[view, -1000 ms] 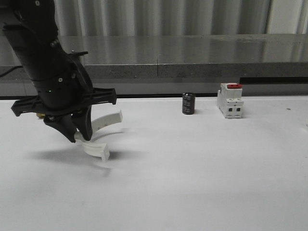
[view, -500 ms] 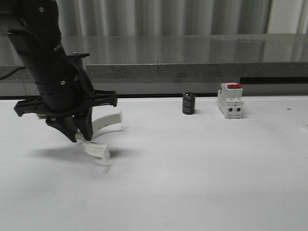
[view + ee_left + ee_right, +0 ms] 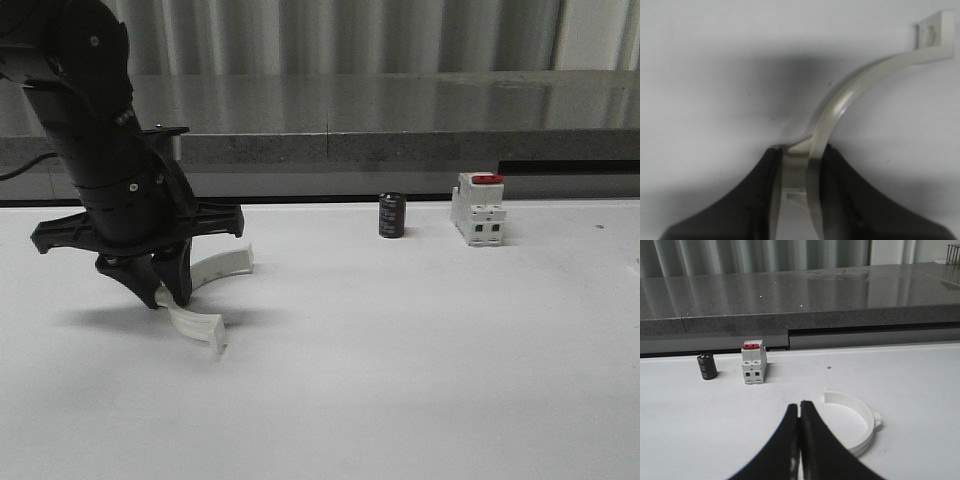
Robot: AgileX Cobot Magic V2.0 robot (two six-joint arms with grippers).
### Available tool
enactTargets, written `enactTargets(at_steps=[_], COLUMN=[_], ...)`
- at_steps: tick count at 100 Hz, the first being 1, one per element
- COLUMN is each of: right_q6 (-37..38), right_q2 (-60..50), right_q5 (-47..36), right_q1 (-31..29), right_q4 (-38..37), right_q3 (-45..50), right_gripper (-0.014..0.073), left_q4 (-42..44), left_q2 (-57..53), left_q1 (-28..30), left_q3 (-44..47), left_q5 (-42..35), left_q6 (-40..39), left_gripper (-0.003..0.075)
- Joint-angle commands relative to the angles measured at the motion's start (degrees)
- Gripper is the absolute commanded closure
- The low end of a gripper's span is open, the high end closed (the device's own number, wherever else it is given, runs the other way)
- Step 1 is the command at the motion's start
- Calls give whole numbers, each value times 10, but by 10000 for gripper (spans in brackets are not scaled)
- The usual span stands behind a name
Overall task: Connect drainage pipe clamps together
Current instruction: 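Lift and carry the clamp half forward, lower it onto the table, then open the left gripper and raise it away from the clamp half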
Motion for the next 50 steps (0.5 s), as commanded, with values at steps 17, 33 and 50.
enactTargets(at_steps=[17, 33, 50], right_q6=[-3, -3, -3], right_q2=[-11, -11, -11], right_q5=[-47, -47, -47], right_q1=[1, 1, 1], right_q4=[0, 0, 0], right_q3=[-10, -10, -10], right_gripper=[661, 661, 661], left_q4=[9, 13, 13], left_q2=[-22, -22, -24], left_q1=[-5, -5, -5], left_q3=[-14, -14, -14], left_q5=[-2, -2, -1], left_q6=[-7, 8, 8], left_gripper=[603, 351, 195])
